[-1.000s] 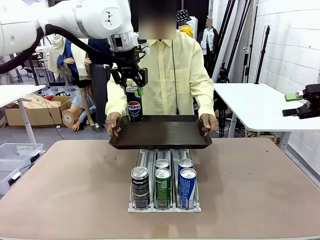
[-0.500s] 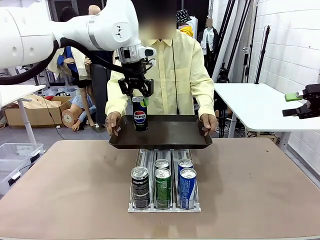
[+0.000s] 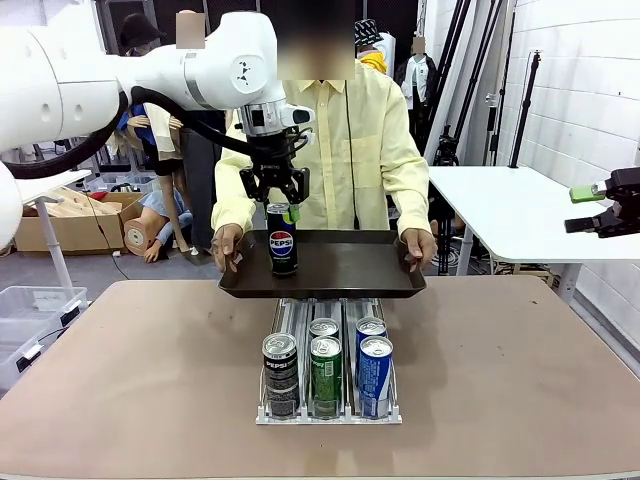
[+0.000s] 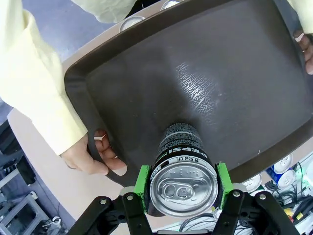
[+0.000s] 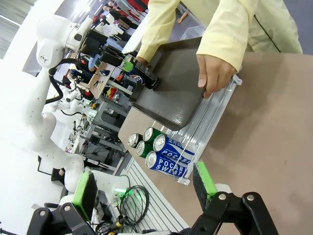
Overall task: Retrieve and hand over the desired beverage to the person.
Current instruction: Place the picked can on the Handle tray extended by the person.
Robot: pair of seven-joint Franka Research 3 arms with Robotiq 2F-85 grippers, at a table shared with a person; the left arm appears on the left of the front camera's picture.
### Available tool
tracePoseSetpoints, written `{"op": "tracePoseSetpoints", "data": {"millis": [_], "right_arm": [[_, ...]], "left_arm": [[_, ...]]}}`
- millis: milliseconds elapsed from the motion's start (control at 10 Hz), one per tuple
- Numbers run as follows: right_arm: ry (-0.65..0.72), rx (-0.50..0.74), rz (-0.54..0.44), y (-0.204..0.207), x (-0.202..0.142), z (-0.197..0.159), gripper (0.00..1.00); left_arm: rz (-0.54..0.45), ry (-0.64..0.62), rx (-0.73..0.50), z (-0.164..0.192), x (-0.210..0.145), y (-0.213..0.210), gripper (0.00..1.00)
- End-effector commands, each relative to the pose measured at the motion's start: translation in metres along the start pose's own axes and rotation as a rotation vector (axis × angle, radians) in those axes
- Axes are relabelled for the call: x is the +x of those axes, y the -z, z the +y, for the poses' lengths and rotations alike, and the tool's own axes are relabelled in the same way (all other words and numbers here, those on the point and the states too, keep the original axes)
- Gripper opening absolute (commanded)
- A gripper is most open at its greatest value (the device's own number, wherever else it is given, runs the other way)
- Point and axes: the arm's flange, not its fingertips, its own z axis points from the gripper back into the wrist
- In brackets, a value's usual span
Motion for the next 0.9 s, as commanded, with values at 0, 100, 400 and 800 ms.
{"op": "tracePoseSetpoints", "data": {"millis": [0, 100, 400, 800], "right_arm": [[-0.008, 0.003, 0.001, 0.0011, -0.0015, -0.0002, 1.00], [-0.008, 0.003, 0.001, 0.0011, -0.0015, -0.0002, 1.00], [-0.008, 0.003, 0.001, 0.0011, -0.0015, -0.0002, 1.00], [-0.008, 0.003, 0.001, 0.0011, -0.0015, -0.0002, 1.00]], "left_arm": [[0.023, 0.021, -0.033, -0.0014, 0.0106, -0.0077, 0.00], [0.027, 0.023, -0.036, -0.0024, 0.0104, -0.0058, 0.00], [0.038, 0.024, -0.029, -0.0028, 0.0103, -0.0038, 0.00], [0.031, 0.017, -0.020, -0.0016, 0.0093, -0.0121, 0.17]]}}
